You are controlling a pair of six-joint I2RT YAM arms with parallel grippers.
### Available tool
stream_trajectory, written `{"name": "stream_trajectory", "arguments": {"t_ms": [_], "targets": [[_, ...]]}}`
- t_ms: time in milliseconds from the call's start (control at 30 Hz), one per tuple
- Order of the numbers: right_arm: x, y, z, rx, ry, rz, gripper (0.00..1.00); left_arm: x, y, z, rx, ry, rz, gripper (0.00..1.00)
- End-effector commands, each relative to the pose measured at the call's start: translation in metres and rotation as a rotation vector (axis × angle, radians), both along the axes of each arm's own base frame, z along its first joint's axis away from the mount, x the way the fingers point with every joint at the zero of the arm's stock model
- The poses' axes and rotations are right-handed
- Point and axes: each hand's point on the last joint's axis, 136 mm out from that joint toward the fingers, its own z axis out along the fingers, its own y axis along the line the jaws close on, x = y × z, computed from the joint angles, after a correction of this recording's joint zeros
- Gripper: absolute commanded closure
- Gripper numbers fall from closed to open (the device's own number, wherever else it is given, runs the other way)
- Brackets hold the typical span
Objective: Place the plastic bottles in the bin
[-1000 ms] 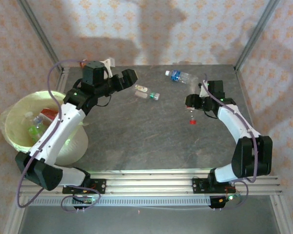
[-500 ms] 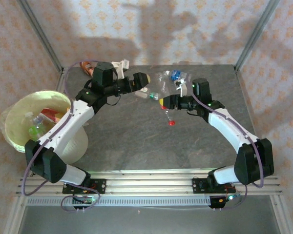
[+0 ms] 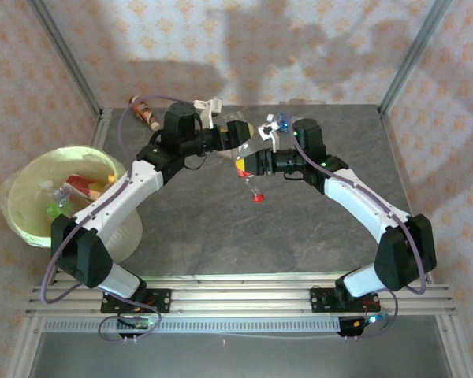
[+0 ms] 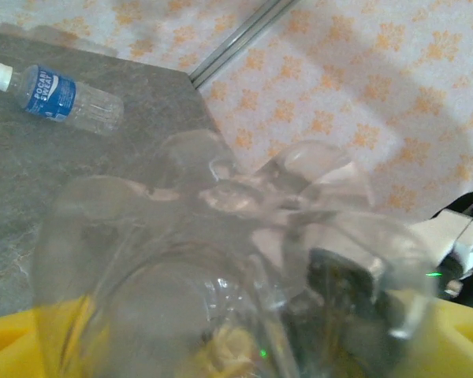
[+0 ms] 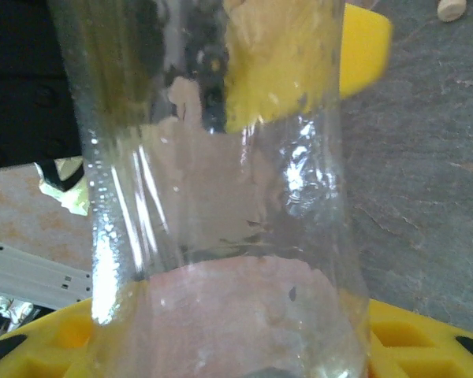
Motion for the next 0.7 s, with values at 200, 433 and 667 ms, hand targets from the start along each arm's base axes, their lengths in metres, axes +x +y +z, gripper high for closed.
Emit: {"name": "stream_trajectory", "arguments": {"t_ms": [200,433,667], "targets": [[-0.011,0.006,0.032,0.070,-0.067,0.068,0.60,0.001,-0.011,0.004,-0.057,-0.047,-0.037,0.42],[0.005,0.001,0.020,0.012,-0.064,-0.035,0.17,0.019,0.030,-0.003,0.043,-0.032,0.233,0.51],[0.019,-0.019,0.019,-0.097,-0.157,-0.192,0.01,0.015,0.090,0.016,0.245,-0.081,0.487,0.53]]}}
